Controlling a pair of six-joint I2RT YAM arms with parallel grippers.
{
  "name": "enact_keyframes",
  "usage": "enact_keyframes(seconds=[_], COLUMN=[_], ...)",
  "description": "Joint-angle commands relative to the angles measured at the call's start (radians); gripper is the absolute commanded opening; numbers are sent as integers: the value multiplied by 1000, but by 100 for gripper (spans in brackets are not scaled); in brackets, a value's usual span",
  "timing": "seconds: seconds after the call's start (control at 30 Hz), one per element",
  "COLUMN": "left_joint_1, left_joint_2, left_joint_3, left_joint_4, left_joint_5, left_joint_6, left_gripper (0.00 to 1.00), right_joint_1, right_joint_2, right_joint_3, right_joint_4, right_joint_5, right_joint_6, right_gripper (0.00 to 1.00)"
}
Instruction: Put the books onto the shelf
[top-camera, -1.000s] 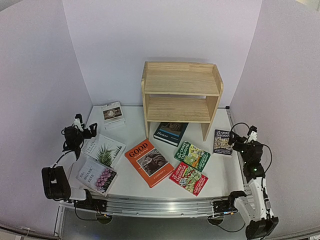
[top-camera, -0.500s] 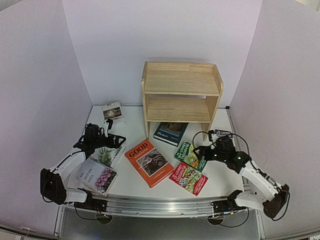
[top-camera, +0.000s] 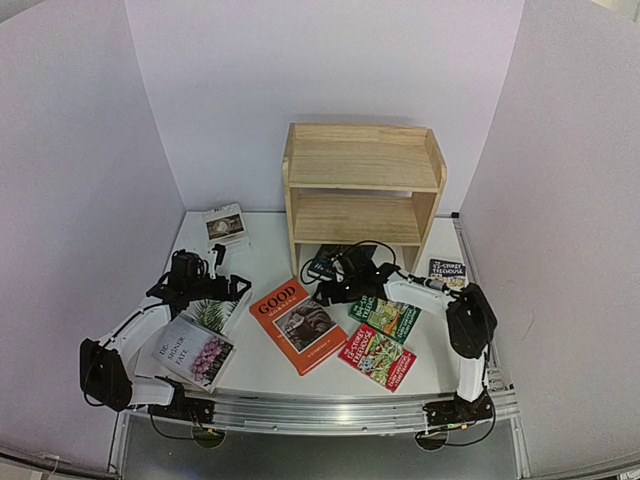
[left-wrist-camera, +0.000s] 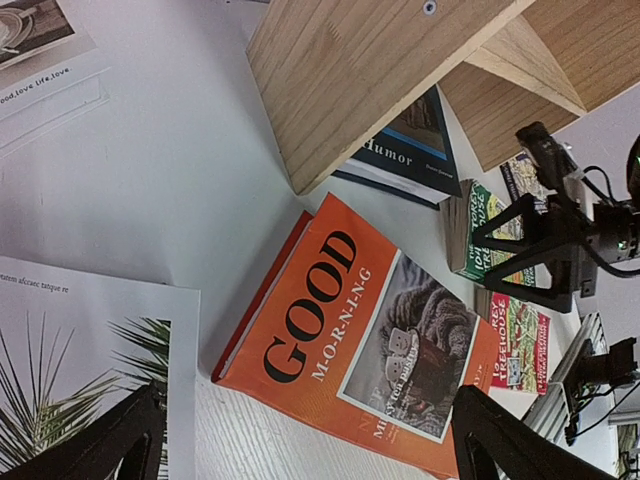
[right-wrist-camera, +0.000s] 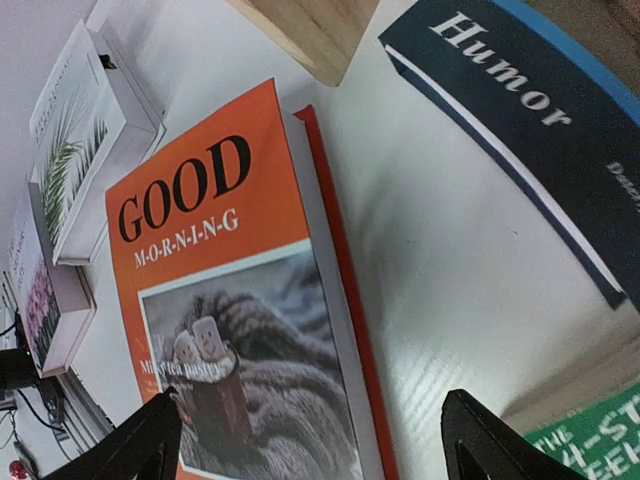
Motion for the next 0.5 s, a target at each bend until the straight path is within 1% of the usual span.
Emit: enact_keyframes(seconds=[0.0, 0.1, 0.2, 0.37, 0.4, 0.47], left_joint_1=[-1, -1, 0, -1, -1, 0], left_joint_2=[-35, -30, -21, -4, 0, 12], left_joint_3=[5, 5, 8, 12, 13, 20], left_joint_4=[-13, -8, -2, 1, 0, -3], left_joint_5=[-11, -15, -15, -15, -13, -8], left_joint_6=[-29, -28, -27, -25, -25, -24], left_gripper=[100, 100, 100, 100, 100, 100], right_joint_1=[6, 6, 6, 6, 6, 6], right_joint_2=[102, 169, 218, 241, 246, 257], right_joint_3=[100, 146, 181, 173, 170, 164], right_joint_4=[-4, -4, -5, -5, -5, -4], right_joint_5=[-118, -175, -233, -225, -216, -213], right_joint_6=[10, 16, 22, 22, 20, 17], right_gripper=[83, 77, 75, 66, 62, 46])
